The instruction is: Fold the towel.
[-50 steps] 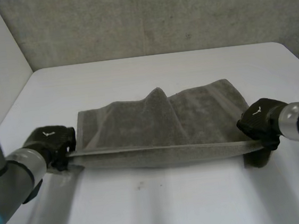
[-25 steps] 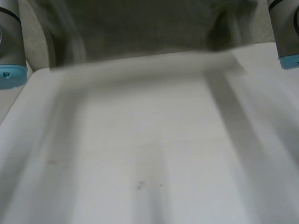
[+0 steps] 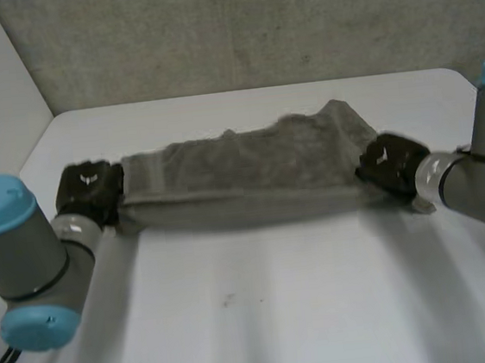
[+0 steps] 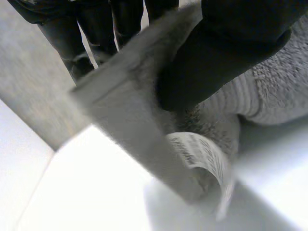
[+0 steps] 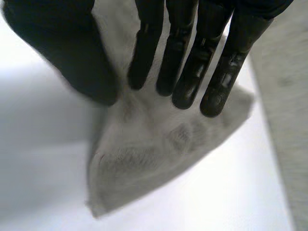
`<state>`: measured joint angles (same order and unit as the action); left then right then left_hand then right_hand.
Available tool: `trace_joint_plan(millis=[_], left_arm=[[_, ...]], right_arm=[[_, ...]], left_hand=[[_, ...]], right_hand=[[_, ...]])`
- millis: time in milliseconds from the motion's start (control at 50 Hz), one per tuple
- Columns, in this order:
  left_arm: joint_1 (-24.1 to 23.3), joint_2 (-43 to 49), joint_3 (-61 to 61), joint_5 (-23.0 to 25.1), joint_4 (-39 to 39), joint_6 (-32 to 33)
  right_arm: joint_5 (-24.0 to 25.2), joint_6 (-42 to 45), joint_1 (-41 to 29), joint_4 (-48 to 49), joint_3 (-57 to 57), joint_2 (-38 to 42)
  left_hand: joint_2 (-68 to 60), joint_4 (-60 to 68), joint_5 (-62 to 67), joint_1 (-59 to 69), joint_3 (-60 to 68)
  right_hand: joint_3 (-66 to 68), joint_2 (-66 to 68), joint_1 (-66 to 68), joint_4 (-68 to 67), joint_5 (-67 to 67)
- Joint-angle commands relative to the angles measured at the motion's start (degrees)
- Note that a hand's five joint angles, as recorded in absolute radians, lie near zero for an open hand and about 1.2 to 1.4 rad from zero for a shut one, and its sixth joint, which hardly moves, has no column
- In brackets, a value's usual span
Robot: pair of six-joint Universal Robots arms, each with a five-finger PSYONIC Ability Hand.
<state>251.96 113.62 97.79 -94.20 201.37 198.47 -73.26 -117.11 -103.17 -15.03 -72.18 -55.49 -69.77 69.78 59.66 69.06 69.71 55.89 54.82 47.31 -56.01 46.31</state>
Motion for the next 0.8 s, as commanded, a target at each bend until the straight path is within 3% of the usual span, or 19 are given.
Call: trace_joint_plan(millis=[20, 220, 320, 440, 480, 540, 800], left_arm=[[1.08, 0.02, 1.96, -0.1, 0.26, 0.6], [1.69, -3.23, 3.1, -0.19, -0.36, 0.6], [2.83, -5.86, 3.98, -0.02, -0.27, 0.6], [4.42, -6.22, 3.72, 0.07, -0.27, 0.6], [5.73, -5.96, 3.81, 0.6, -0.27, 0.6], [6.0, -5.61, 3.98, 1.21, -0.36, 0.6], [5.47, -4.64, 4.16, 1.39, -0.27, 0.6]], right_arm=[[0.75, -9.54, 0.25, 6.24, -5.08, 0.56], [1.63, -35.44, 7.36, 14.67, -16.75, -9.63], [3.46, -40.56, 11.75, 14.77, -19.92, -11.3], [9.63, -38.02, 14.58, 14.24, -20.98, -11.75], [13.65, -33.65, 16.15, 14.06, -21.33, -11.14], [15.51, -29.69, 16.25, 14.06, -21.69, -9.82], [16.13, -24.49, 15.55, 14.68, -18.97, -1.91]], left_hand=[[-10.23, 10.22, 10.34, 10.94, 10.29], [-10.23, 10.22, 10.34, 10.94, 10.29], [-10.23, 10.22, 10.34, 10.94, 10.29], [-10.23, 10.22, 10.34, 10.94, 10.29], [-10.23, 10.22, 10.34, 10.94, 10.29], [-10.23, 10.22, 10.34, 10.94, 10.29], [-10.23, 10.22, 10.34, 10.94, 10.29]], right_hand=[[-34.2, -33.13, -25.62, 34.32, -34.62], [-33.19, -32.13, -24.62, 33.31, -33.62], [-31.34, -30.28, -22.77, 31.47, -31.77], [-25.28, -24.22, -16.71, 25.4, -25.71], [-21.76, -20.7, -13.19, 21.89, -22.19], [-17.39, -16.33, -8.81, 17.51, -17.82], [-13.84, -12.78, -5.27, 13.97, -14.27]])
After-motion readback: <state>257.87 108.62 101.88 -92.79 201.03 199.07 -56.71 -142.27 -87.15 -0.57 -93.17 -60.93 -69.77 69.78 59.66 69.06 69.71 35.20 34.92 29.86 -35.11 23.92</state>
